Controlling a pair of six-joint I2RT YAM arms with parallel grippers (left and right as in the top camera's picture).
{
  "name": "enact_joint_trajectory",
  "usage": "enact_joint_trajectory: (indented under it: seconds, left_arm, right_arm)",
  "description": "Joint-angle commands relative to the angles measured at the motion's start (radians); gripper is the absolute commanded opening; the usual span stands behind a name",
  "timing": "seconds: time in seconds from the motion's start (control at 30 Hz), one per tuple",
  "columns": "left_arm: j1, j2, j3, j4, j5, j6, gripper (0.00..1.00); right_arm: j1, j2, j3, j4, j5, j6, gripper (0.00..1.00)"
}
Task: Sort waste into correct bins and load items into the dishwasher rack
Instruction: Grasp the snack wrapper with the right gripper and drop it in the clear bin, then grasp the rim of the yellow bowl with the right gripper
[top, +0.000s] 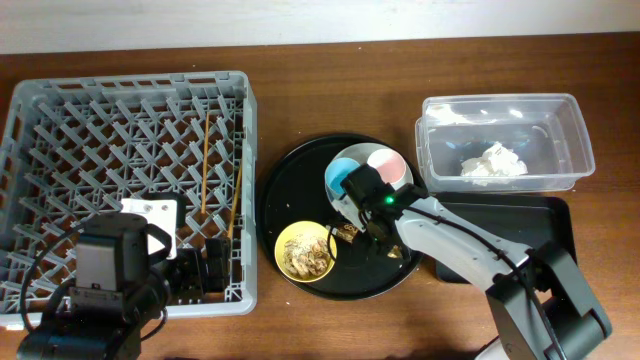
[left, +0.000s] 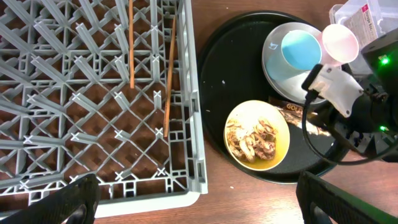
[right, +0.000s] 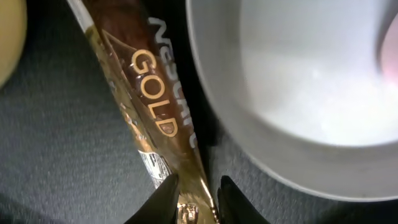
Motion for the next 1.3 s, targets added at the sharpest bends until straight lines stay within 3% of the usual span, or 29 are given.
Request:
enact_joint_trajectory:
  seconds: [0.0,0.03,0.23,0.33,0.43,0.57,0.77,0.83,0.87,0.93,1.0,1.07,1.13,1.17,1.27]
  left_arm:
    - [0.0,-0.004,0.003,0.002,-0.005,-0.008,0.99]
    - [0.0,-0.004,0.003,0.002,-0.005,-0.008,0.99]
    - [0.0,-0.004,0.003,0.002,-0.005,-0.008,0.99]
    - [0.0,-0.004,0.003,0.002,-0.005,-0.008,0.99]
    - [0.0,-0.004,0.003,0.002,-0.005,-0.008,0.99]
    - [0.0,-0.004,0.003,0.002,-0.005,-0.008,0.99]
    - [0.0,-0.004,0.003,0.002,-0.005,-0.008,0.99]
    - [0.0,-0.004,0.003,0.002,-0.005,-0.008,0.99]
    - [0.0,-0.004,0.003,0.002,-0.005,-0.008,0.99]
    - [0.0,-0.004,0.003,0.002,-0.005,-0.008,0.99]
    - [0.0,-0.004,0.003,0.002,-0.005,-0.008,0.99]
    - [0.0,-0.004,0.003,0.002,-0.005,-0.008,0.99]
    - [0.0,-0.004,0.003,0.002,-0.005,-0.008,0.99]
    - [0.0,-0.004,0.003,0.002,-0.005,-0.008,0.99]
    - [0.0,-0.004,0.003,0.002,-0.005,-0.008,0.99]
  right_arm:
    - [-0.003,0.008,-0.006,-0.039,-0.043,0.008,0.15]
    - [-0.003,0.008,-0.006,-0.046,-0.055,0.009,0.04]
    - [-0.004,-0.119,0.276,-0.357,-0.071,0.062,0.04]
    - [-0.058,-0.229,0.401,-0.422,-0.055,0.135,0.04]
    - [-0.281,-0.272,0.4,-0.295,-0.055,0.325,0.04]
    - [-0.635,-0.134,0.4,-0.096,-0.128,0.679,0.04]
    - [-0.7,0.134,0.4,0.088,-0.212,1.075,0.04]
    - [-0.712,0.108,0.41,0.088,-0.264,1.004,0.35]
    - [-0.729,0.049,0.435,0.062,-0.342,0.875,0.49]
    - [-0.728,-0.046,0.476,-0.048,-0.362,0.795,0.54]
    - [-0.696,-0.169,0.496,-0.201,-0.496,0.626,0.53]
    - [-0.531,-0.3,0.496,-0.367,-0.504,0.517,0.44]
    - [-0.224,-0.314,0.483,-0.43,-0.406,0.505,0.11]
    - [-0.098,-0.29,0.466,-0.428,-0.348,0.506,0.06]
    - [0.17,-0.157,0.41,-0.36,-0.156,0.589,0.04]
